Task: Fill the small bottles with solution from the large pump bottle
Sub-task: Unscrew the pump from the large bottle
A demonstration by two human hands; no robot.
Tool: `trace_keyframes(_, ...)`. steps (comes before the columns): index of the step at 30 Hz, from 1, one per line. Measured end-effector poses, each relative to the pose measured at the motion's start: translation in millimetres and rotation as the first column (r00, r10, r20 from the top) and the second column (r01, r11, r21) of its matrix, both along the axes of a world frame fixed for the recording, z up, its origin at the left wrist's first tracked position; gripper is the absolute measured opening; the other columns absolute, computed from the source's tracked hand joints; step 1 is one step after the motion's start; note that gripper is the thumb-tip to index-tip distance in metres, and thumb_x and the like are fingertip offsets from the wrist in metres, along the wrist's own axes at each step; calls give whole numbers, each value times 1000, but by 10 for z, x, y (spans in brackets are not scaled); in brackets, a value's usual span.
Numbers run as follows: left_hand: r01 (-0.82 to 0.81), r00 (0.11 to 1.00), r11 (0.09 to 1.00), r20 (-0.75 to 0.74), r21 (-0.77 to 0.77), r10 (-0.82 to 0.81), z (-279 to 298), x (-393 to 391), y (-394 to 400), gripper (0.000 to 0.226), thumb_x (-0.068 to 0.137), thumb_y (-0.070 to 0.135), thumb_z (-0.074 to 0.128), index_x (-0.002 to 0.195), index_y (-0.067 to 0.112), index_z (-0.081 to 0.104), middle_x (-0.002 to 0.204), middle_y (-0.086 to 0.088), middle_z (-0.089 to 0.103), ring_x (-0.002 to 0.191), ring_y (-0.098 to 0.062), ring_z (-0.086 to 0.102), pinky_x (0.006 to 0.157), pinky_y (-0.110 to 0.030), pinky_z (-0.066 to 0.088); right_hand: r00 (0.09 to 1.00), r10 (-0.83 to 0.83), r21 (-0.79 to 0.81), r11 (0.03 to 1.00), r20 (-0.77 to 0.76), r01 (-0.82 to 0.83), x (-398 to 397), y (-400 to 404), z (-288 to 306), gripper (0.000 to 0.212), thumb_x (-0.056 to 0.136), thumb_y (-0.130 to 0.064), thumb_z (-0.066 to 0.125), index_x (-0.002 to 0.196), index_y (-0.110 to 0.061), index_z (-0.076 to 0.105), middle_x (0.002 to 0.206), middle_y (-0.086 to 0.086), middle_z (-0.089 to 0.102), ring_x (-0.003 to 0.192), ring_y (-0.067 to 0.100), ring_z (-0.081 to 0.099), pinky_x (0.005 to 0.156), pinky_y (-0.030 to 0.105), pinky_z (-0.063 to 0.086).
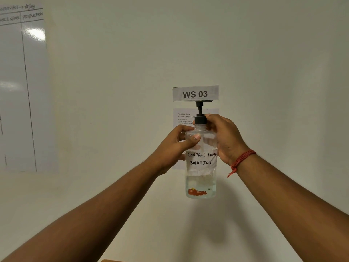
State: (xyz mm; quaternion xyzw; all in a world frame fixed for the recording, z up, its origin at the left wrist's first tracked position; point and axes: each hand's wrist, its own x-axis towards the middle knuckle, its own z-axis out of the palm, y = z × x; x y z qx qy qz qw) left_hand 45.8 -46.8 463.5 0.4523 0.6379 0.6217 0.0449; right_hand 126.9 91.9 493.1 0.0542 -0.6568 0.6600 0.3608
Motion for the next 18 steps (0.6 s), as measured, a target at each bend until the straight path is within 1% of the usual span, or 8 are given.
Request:
trace_keyframes(2, 1, 1000, 1000, 1, 2, -1, -2, -13, 5, 57, 81, 49, 71, 130, 23, 54, 125, -5, 68, 107, -21, 73, 94, -59, 57, 1000, 10, 5, 1000, -14, -10, -22, 2, -10, 25, 96, -31, 58, 105, -11, 70, 104, 7, 75, 101, 27, 70, 86, 45, 58)
trace_keyframes(4, 5, 1000, 1000, 6, 5, -5, -5, -29, 8, 57, 82, 49, 71, 129, 22, 54, 125, -6, 68, 107, -22, 73, 94, -60, 57, 1000, -19, 20, 1000, -23, 19, -49, -5, -18, 30, 91, -30, 67, 109, -6, 64, 105, 8, 74, 100, 27, 71, 87, 48, 58)
trace_keyframes(6, 7, 1000, 1000, 8, 6, -7, -6, -40, 10, 57, 82, 48, 71, 129, 22, 54, 125, -7, 68, 107, -22, 73, 93, -60, 57, 999, -35, 24, 999, -24, 35, -67, -5, -21, 35, 88, -26, 71, 111, -3, 60, 104, 10, 74, 98, 26, 72, 88, 50, 58)
trace_keyframes(9, 9, 1000, 1000, 8, 5, -9, -11, -50, 16, 58, 82, 48, 71, 130, 22, 54, 126, -7, 67, 108, -22, 73, 93, -59, 58, 999, -25, 24, 999, -30, 25, -74, 11, -23, 28, 91, -23, 68, 109, -2, 63, 105, 12, 74, 100, 29, 71, 88, 52, 57)
trace_keyframes(12, 8, 1000, 1000, 7, 5, -8, -10, -59, 16, 57, 82, 48, 71, 130, 22, 54, 125, -6, 68, 107, -20, 73, 93, -58, 58, 999, -4, 20, 1000, -32, 5, -78, 16, -23, 20, 95, -22, 61, 104, -6, 69, 104, 12, 74, 103, 33, 69, 90, 51, 56)
trace_keyframes(16, 8, 1000, 1000, 4, -1, -8, -12, -79, 19, 58, 82, 48, 71, 130, 23, 53, 125, -6, 67, 106, -19, 73, 93, -57, 58, 1000, 8, 19, 1000, -30, -8, -93, 11, -19, 22, 97, -20, 53, 101, -10, 72, 103, 11, 75, 104, 34, 67, 87, 47, 57)
trace_keyframes(18, 7, 1000, 1000, 6, -1, -7, -13, -85, 25, 58, 82, 48, 71, 131, 22, 53, 126, -6, 67, 106, -19, 73, 93, -57, 58, 999, 1, 16, 1000, -32, 0, -97, 15, -20, 21, 97, -22, 55, 102, -11, 71, 103, 10, 75, 102, 31, 68, 85, 45, 58)
